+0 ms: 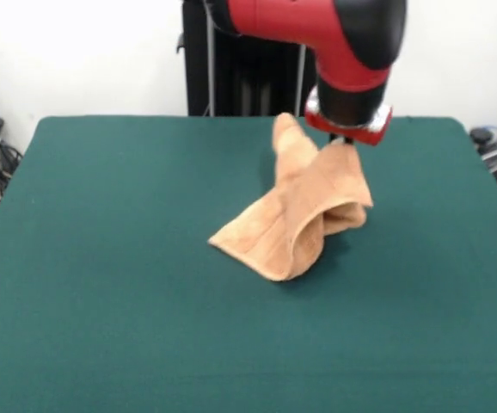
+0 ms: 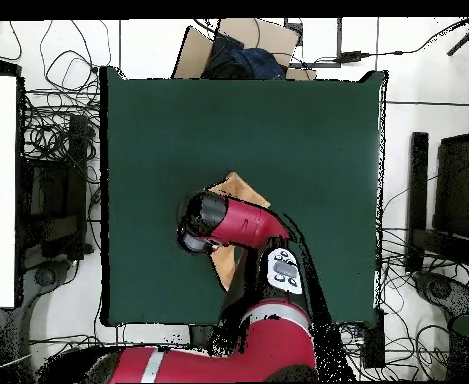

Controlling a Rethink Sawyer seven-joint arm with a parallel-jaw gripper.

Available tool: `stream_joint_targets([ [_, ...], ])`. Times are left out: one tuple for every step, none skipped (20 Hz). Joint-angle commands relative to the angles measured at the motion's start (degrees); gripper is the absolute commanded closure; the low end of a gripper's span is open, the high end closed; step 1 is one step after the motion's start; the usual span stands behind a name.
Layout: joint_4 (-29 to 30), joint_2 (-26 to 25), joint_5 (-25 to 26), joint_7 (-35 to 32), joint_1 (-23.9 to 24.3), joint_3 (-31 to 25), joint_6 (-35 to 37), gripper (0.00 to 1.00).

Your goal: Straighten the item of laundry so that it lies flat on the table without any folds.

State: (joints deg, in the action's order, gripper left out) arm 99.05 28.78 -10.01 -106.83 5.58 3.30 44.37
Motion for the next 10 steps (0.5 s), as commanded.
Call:
stream_joint_targets([
  [-2.18,3.9,3.54,-4.32,2.51,1.73,11.45,1.0],
  [-2.0,3.92,4.17,-2.81,3.62,1.49,12.94,1.0],
  [-1.34,4.29,4.6,-1.58,4.71,1.21,13.09,1.0],
  [-1.5,4.19,5.17,-0.43,5.83,0.89,14.27,1.0],
  [-0.91,4.5,5.38,0.23,6.82,0.58,14.65,1.0],
  [-0.89,4.43,5.86,1.17,7.79,0.11,14.45,1.0],
  [-0.38,4.57,5.98,1.58,8.5,-0.2,14.18,1.0],
  [-0.39,4.4,6.33,1.92,9.17,-0.63,14.07,1.0],
  [0.27,4.66,6.58,1.97,9.72,-1.06,13.42,1.0],
  [0.47,4.6,6.8,2.07,10.28,-1.35,12.8,1.0],
])
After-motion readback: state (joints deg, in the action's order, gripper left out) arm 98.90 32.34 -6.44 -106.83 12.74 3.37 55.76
